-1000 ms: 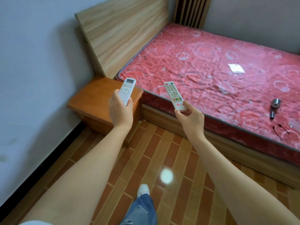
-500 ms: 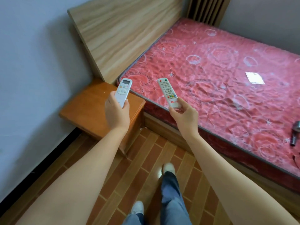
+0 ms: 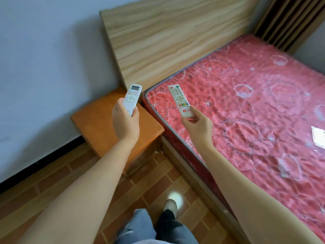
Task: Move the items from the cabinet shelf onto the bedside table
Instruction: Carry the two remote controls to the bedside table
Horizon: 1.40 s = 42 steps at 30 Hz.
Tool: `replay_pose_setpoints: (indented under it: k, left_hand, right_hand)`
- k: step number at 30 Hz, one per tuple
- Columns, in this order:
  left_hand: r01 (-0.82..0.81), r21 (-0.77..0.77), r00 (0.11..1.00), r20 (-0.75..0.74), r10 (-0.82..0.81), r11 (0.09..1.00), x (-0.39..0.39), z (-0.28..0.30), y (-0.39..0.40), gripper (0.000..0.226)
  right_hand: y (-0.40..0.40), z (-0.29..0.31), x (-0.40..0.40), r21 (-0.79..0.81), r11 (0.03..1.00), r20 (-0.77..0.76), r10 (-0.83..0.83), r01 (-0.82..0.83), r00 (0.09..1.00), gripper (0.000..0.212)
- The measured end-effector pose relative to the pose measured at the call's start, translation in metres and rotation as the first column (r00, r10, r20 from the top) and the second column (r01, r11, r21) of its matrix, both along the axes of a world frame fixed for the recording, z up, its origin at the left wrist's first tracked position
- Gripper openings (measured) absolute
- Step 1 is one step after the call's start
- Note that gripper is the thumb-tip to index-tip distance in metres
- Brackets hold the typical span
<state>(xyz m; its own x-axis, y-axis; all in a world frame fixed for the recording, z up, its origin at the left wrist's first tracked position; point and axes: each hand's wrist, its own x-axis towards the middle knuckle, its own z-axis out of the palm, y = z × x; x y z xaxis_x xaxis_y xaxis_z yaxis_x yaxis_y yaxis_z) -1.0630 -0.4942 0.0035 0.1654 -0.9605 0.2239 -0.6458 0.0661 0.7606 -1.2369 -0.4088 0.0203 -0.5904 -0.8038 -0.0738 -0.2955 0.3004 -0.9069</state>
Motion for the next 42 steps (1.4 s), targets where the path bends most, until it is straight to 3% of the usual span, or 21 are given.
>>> replay_pose_setpoints:
  k: [10, 23, 42]
  left_hand:
    - [-0.215, 0.041, 0.976, 0.041, 0.214, 0.976, 0.019, -0.030, -0.063, 0.041]
    - [-0.381, 0.115, 0.924, 0.076, 0.375, 0.917, 0.046, -0.055, -0.184, 0.033]
    - [-0.530, 0.238, 0.844, 0.056, 0.533, 0.814, 0.025, -0.127, -0.257, 0.045]
  right_hand:
    - [-0.100, -0.024, 0.005, 0.025, 0.980, -0.008, 0.198, -0.198, 0.980, 0.054]
    - [-0.256, -0.049, 0.037, 0.065, 0.919, 0.045, 0.386, -0.388, 0.921, 0.054]
    - [-0.367, -0.124, 0.052, 0.265, 0.741, 0.076, 0.622, -0.617, 0.779, 0.055]
